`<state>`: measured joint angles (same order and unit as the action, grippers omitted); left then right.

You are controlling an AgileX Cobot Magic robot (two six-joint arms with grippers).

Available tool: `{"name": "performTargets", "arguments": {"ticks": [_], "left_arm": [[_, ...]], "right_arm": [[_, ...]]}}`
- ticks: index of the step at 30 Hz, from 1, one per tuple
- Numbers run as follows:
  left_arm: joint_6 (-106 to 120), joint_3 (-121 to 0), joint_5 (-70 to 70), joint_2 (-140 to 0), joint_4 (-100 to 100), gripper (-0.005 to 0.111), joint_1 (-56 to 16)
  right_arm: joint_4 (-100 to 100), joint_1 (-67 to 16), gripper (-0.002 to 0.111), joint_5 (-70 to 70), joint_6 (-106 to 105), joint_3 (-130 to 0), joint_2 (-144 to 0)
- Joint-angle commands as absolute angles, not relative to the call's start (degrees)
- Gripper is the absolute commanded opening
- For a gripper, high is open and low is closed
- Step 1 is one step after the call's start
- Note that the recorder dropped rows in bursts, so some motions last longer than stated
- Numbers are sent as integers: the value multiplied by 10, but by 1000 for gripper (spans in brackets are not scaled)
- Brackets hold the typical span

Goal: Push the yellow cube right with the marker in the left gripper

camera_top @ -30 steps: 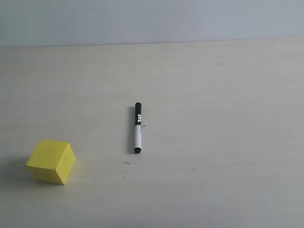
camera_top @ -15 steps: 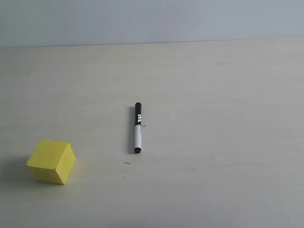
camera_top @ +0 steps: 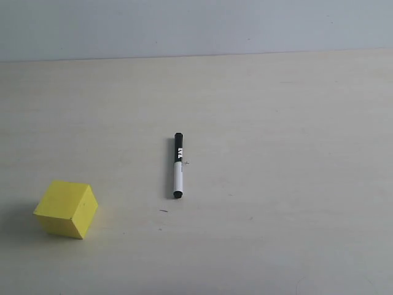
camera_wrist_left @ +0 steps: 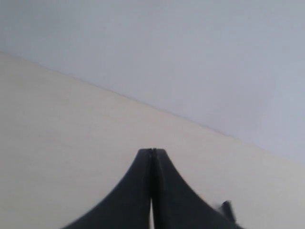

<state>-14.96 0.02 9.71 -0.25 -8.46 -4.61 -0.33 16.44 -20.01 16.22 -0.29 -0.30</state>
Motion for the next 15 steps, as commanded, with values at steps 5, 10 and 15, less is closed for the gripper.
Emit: {"name": "performTargets", "arguments": {"ticks": [5,10,15], "left_arm": [[-254,0,19,0,-146,0,-47],[-406,0,-209,0,-189,0,-47],[-418,-99,-242,-45,-194,0,-47]], "right_arm": [[-4,163,0,-198,162,0,0],[-4,163,0,-198,162,0,0],[-4,163,0,-198,162,0,0]]}}
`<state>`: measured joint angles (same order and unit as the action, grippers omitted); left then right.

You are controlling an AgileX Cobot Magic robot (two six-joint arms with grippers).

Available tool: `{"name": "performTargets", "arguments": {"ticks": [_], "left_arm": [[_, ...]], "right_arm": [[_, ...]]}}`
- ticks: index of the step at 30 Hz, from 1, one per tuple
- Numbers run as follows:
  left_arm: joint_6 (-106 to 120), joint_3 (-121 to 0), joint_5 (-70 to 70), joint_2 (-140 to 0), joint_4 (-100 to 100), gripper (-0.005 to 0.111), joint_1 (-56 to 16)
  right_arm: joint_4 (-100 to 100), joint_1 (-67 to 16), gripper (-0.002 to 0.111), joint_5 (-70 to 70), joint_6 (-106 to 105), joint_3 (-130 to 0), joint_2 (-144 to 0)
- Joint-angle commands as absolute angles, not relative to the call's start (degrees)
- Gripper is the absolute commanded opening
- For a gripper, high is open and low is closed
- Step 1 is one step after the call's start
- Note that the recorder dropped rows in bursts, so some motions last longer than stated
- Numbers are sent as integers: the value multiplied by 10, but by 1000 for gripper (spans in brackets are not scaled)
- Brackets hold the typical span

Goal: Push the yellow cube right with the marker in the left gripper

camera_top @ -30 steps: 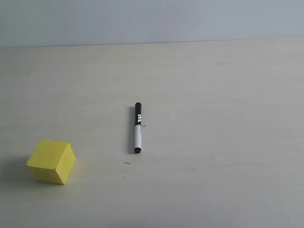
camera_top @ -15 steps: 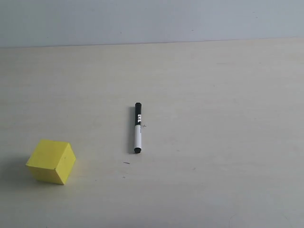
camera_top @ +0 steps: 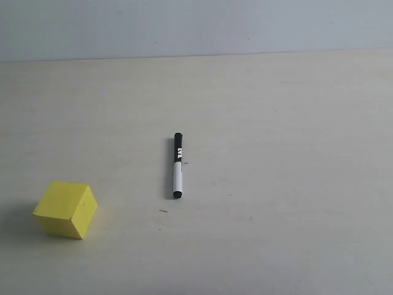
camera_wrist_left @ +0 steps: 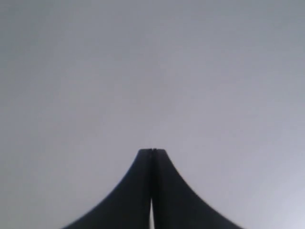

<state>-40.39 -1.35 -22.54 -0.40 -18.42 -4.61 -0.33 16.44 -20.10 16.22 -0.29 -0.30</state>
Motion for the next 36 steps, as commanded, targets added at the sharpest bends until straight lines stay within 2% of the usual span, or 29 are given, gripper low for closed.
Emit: {"name": "performTargets", "arguments": {"ticks": [1,7,13,17,20,26,30,34,36], "left_arm": [[-408,-127,-209,-66,-186,0,-47],[-356,-321,-38,-297,-58,0,-47],[-256,-479,258,-575,-44,0,-61],[-101,-552,362,-716,-107,0,-128],[-90,-615,463,-810,-108,0,-193],[-107,-713,505,-970,-72,0,-335],[-204,-782,513,-1061,32,0,-415],[-278,-843,538,-1127,98,1,-453],[-283,-864,550,-1147,89,8,-454]], "right_arm": [[-4,163,0,-198,162,0,0],[-4,163,0,-200,162,0,0],[-4,163,0,-200,162,0,0],[-4,163,0,-200,162,0,0],[-4,163,0,-200,162,0,0],[-4,163,0,-200,162,0,0],[-4,163,0,-200,162,0,0],[-4,163,0,-200,162,0,0],[-4,163,0,-200,162,0,0]]}}
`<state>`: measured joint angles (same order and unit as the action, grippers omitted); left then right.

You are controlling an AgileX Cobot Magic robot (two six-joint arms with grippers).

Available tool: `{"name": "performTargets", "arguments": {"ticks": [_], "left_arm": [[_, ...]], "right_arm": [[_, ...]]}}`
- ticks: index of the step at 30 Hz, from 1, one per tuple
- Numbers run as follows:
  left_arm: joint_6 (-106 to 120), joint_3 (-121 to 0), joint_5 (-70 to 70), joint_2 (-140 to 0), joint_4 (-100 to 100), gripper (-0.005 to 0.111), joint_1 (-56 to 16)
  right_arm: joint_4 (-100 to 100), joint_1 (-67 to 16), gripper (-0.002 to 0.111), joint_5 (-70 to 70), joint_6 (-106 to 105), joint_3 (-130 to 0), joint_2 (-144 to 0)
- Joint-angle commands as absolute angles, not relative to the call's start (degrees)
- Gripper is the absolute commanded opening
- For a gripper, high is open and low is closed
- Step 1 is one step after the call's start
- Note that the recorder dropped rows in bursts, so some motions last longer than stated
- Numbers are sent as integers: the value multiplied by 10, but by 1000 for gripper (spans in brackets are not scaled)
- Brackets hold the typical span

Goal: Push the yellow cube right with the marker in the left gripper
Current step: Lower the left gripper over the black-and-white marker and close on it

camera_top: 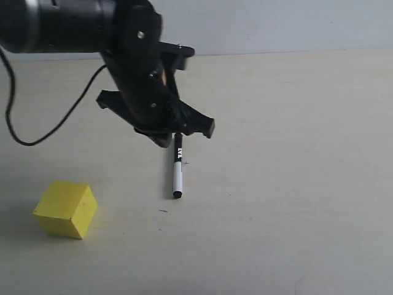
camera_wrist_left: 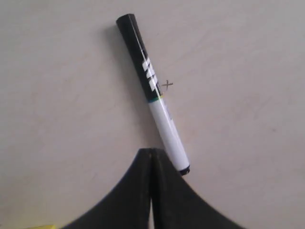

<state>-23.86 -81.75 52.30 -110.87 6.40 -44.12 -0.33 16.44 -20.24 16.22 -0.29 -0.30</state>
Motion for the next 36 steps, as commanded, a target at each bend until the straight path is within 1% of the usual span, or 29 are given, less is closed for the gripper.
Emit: {"name": "performTargets", "arguments": {"ticks": [1,6,10,18,30,31,32,33,35,36], "left_arm": [[-283,-871,554,-1155,85,13,-454],[-289,-876,567,-1184,70,34,-454],[-294,-876,564,-1201,42,43,-456],[-307,-876,558,-1244,38,44,-458],[-319,-876,527,-1270,38,44,-458],[-319,-876,527,-1270,38,43,-458],[-319,-876,527,-1270,38,39,-458],[-318,-876,527,-1268,40,28,-458],[-308,-876,527,-1260,40,2,-460],[-301,-876,527,-1257,41,0,-463]], "right_arm": [[-4,163,0,-200,162,0,0],[-4,163,0,-200,162,0,0],[-4,163,0,-200,162,0,0],[-4,163,0,-200,162,0,0],[-4,163,0,-200,162,0,0],[-4,163,0,-200,162,0,0],[-4,163,0,-200,162,0,0],[-4,163,0,-200,162,0,0],[-4,163,0,-200,162,0,0],[-4,163,0,-200,162,0,0]]}}
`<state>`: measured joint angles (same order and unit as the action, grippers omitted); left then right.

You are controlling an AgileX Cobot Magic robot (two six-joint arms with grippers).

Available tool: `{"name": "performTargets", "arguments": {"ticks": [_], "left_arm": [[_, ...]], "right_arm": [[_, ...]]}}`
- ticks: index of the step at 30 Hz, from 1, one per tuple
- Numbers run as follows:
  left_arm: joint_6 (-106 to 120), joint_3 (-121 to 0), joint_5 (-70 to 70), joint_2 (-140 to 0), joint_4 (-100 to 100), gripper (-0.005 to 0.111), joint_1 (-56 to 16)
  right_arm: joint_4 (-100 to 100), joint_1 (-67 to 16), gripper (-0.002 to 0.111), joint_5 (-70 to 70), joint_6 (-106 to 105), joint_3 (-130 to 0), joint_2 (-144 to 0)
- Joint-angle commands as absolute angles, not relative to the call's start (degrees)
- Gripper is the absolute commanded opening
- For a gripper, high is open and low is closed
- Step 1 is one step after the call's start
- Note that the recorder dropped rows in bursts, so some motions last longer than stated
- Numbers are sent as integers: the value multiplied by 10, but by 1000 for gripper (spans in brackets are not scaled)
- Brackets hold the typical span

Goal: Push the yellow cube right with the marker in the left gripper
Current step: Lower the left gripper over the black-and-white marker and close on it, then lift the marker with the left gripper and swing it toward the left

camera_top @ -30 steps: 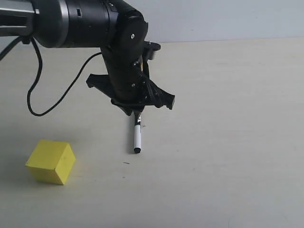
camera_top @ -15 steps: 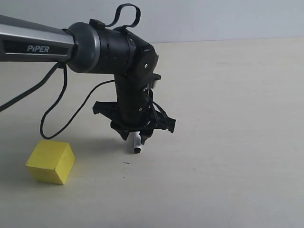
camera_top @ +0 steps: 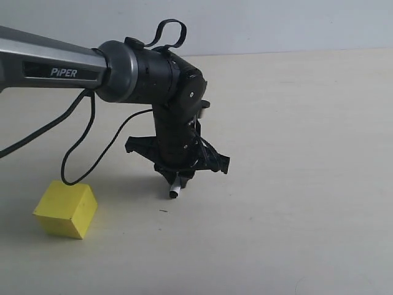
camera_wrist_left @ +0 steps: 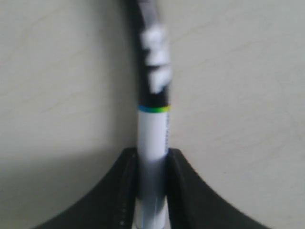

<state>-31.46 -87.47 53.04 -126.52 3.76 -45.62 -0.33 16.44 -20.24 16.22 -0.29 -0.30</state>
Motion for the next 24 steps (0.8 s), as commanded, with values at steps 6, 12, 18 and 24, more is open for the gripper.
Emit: {"name": "performTargets", "arguments": {"ticks": [6,12,18,24], "left_arm": [[-295,-876,546,-1204,114,0,-488],[-352,-859,700,-1095,310,0,-531],[-356,-735,700,-934,373,0,-559],[-361,-559,700,-744,389,0,-550]], "right_arm": [[-4,163,0,-200,162,0,0],[-4,163,0,-200,162,0,0],[-4,163,0,-199,162,0,0],[-4,163,0,-199,162,0,0]]}}
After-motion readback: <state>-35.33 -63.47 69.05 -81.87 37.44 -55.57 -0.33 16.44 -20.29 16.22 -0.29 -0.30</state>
